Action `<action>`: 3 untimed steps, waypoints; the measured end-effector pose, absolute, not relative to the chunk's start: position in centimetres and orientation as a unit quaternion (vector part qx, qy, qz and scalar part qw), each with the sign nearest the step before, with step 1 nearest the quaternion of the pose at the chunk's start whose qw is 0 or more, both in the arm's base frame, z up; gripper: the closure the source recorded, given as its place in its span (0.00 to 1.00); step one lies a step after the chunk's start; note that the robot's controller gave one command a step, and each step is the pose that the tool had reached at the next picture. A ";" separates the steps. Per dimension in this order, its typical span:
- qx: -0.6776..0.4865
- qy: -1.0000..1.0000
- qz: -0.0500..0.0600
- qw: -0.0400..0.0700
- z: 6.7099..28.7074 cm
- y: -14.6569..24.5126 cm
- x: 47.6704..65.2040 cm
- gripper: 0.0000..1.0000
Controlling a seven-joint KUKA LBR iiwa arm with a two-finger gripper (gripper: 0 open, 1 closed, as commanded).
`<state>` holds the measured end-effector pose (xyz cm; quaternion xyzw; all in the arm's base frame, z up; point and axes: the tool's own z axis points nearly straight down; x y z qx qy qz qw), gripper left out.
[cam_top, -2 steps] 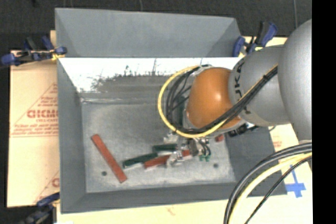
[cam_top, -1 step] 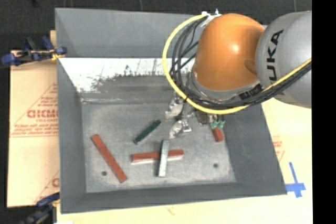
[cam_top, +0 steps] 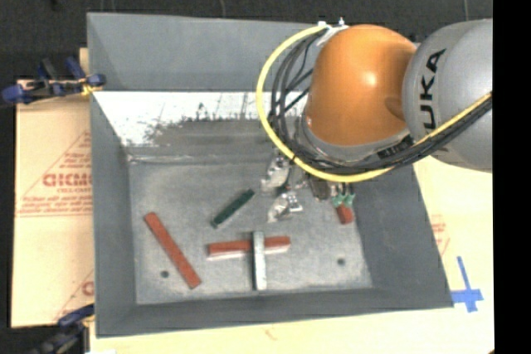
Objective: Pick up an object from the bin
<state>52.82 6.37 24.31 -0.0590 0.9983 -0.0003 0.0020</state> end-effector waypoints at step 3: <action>-0.009 1.000 0.001 0.001 14.5 6.3 52.5 1.00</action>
Offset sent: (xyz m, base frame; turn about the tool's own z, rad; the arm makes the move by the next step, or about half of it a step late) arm -0.0155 0.0084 -0.0796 0.0738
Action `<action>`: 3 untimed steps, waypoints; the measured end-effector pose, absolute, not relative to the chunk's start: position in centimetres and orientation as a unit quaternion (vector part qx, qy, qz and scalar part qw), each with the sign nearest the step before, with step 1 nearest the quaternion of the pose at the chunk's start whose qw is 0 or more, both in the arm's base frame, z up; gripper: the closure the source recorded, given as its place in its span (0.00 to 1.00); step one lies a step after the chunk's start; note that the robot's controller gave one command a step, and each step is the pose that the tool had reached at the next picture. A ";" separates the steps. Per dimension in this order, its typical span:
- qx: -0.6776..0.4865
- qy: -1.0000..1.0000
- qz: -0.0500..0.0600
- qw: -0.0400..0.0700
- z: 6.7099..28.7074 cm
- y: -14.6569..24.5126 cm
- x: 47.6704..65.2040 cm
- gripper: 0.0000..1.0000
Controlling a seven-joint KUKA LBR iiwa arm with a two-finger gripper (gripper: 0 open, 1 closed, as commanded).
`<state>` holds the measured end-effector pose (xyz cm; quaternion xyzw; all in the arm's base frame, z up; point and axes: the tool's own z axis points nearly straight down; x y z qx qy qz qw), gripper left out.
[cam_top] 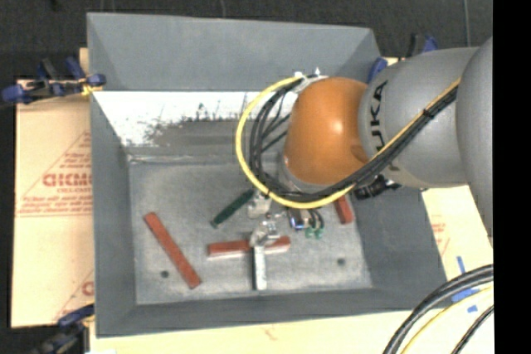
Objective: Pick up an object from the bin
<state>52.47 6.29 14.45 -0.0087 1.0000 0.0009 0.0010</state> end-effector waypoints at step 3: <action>-0.021 1.000 0.001 0.004 17.2 3.4 51.8 0.00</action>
Offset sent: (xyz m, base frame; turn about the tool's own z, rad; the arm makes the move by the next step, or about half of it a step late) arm -0.0149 -0.0326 0.1318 -0.0394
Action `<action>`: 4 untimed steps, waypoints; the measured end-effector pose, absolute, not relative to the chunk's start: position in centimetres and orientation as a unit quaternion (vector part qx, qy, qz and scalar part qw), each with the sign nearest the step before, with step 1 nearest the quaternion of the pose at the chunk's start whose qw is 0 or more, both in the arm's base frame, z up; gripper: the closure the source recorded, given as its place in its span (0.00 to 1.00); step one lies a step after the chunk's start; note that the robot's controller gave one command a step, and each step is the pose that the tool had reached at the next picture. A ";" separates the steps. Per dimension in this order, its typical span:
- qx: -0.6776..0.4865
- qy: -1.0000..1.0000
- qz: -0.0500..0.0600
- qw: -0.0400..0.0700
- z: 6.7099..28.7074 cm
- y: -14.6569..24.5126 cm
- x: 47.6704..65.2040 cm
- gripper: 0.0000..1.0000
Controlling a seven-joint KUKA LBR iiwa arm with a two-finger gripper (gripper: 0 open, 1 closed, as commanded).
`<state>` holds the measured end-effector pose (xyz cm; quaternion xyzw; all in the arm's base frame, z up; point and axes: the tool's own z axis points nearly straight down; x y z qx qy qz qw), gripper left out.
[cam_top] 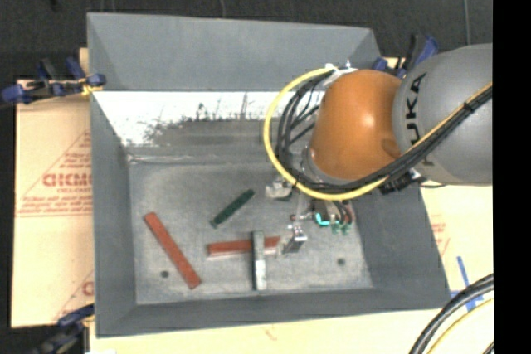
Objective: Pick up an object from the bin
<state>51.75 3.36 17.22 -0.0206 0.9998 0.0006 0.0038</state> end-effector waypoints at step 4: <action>-0.215 0.977 0.000 0.004 8.4 4.2 52.0 1.00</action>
Offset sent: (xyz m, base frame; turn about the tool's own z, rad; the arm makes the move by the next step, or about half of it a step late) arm 0.0206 0.0084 -0.0994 -0.3314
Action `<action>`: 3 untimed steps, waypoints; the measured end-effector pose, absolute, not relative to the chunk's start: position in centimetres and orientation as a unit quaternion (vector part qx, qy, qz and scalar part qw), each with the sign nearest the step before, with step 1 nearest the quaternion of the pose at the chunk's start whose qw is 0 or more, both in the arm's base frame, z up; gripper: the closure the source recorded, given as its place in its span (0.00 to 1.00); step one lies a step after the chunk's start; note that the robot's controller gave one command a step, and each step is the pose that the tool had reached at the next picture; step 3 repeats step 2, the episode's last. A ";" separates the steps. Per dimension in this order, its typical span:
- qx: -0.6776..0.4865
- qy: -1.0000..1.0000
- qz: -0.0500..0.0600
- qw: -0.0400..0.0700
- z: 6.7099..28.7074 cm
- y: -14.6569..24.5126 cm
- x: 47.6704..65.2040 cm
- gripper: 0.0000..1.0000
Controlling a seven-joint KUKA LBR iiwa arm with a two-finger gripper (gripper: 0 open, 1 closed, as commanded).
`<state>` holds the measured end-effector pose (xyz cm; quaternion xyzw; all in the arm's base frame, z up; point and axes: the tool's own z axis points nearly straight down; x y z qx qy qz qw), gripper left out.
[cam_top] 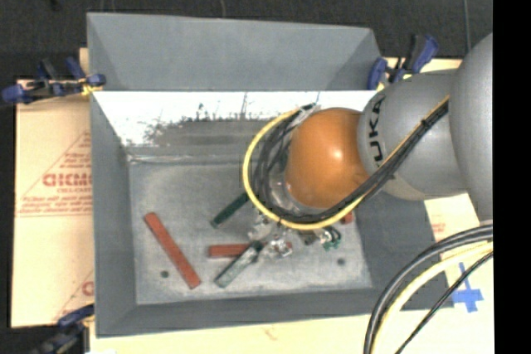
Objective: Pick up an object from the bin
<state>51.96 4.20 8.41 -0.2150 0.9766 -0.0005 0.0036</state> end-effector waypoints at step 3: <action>-0.376 0.926 0.000 0.001 23.9 5.1 52.3 1.00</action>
Offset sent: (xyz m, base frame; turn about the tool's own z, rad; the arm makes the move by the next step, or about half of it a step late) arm 0.0048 0.0129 0.2086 -0.4535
